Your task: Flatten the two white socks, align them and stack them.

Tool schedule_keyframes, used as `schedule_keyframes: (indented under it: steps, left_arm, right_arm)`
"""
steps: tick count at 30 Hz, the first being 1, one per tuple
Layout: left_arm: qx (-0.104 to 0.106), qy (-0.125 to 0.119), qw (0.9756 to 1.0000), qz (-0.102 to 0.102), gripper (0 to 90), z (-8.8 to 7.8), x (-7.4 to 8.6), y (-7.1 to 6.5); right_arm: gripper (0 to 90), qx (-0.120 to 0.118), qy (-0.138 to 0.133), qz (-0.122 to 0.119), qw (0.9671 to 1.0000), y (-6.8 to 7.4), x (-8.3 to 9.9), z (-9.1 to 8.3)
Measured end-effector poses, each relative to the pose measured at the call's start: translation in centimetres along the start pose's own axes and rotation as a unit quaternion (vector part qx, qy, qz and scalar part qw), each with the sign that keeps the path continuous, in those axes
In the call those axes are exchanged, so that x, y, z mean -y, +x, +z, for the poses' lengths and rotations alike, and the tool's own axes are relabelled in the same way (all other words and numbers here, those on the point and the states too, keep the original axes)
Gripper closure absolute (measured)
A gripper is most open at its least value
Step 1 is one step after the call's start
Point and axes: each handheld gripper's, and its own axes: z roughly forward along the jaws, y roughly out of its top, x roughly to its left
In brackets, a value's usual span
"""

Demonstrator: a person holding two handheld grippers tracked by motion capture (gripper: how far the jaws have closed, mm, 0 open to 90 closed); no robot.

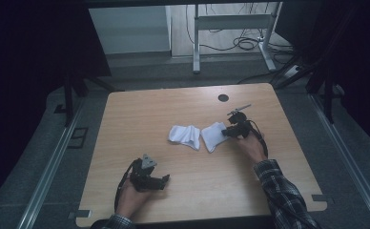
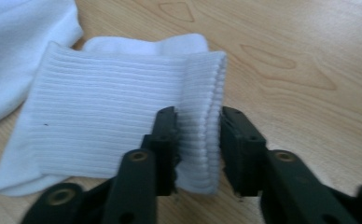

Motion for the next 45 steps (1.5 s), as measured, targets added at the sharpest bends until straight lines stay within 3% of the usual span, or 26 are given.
schedule_keyframes:
  steps: [3, 12, 16, 22, 28, 33, 36, 38, 39, 40, 41, 42, 45]
  left_arm:
    - [0.000, 0.000, 1.0000, 0.000, 9.9, 0.0, 0.0, 0.0]
    - [0.000, 0.001, 1.0000, 0.003, 9.9, 0.0, 0.0, 0.0]
    - [0.000, 0.001, 1.0000, 0.001, 9.9, 0.0, 0.0, 0.0]
    - [0.000, 0.001, 1.0000, 0.002, 9.9, 0.0, 0.0, 0.0]
    - [0.000, 0.001, 1.0000, 0.002, 9.9, 0.0, 0.0, 0.0]
    - [-0.001, 0.000, 1.0000, 0.002, 9.9, 0.0, 0.0, 0.0]
    - [-0.001, 0.000, 1.0000, 0.002, 9.9, 0.0, 0.0, 0.0]
    - [-0.001, 0.000, 1.0000, 0.003, 9.9, 0.0, 0.0, 0.0]
    - [-0.001, 0.000, 1.0000, 0.002, 9.9, 0.0, 0.0, 0.0]
    - [-0.001, 0.000, 1.0000, 0.002, 9.9, 0.0, 0.0, 0.0]
    - [-0.002, 0.000, 1.0000, 0.000, 9.9, 0.0, 0.0, 0.0]
    - [-0.002, 0.000, 1.0000, 0.000, 9.9, 0.0, 0.0, 0.0]
    - [-0.002, 0.000, 1.0000, 0.004, 9.9, 0.0, -0.1, 0.0]
  right_arm:
    - [73.1, 0.005, 0.001, -0.006, 1.0000, 0.3, -0.2, -0.4]
    - [77.2, -0.014, -0.020, -0.013, 0.9996, 1.4, -1.9, -3.5]
    - [81.5, -0.032, -0.033, -0.024, 0.9986, 2.5, -3.1, -5.1]
    - [82.6, -0.040, -0.048, -0.039, 0.9973, 4.1, -4.6, -6.8]
    - [83.0, -0.059, -0.080, -0.046, 0.9940, 5.7, -6.7, -9.4]
    - [83.2, -0.065, -0.126, -0.050, 0.9886, 6.5, -8.6, -13.3]
    - [83.2, -0.055, -0.166, -0.043, 0.9837, 5.7, -9.3, -17.1]
    - [83.1, -0.050, -0.168, -0.038, 0.9838, 5.3, -9.2, -17.6]
    - [83.1, -0.039, -0.164, -0.030, 0.9853, 4.2, -8.5, -18.0]
    - [83.1, -0.039, -0.164, -0.030, 0.9853, 4.2, -8.5, -18.0]
    - [83.0, -0.033, -0.158, -0.020, 0.9868, 3.2, -7.6, -17.7]
    - [83.0, -0.033, -0.158, -0.020, 0.9868, 3.2, -7.6, -17.7]
    - [82.9, -0.028, -0.145, 0.001, 0.9890, 1.4, -5.9, -16.7]
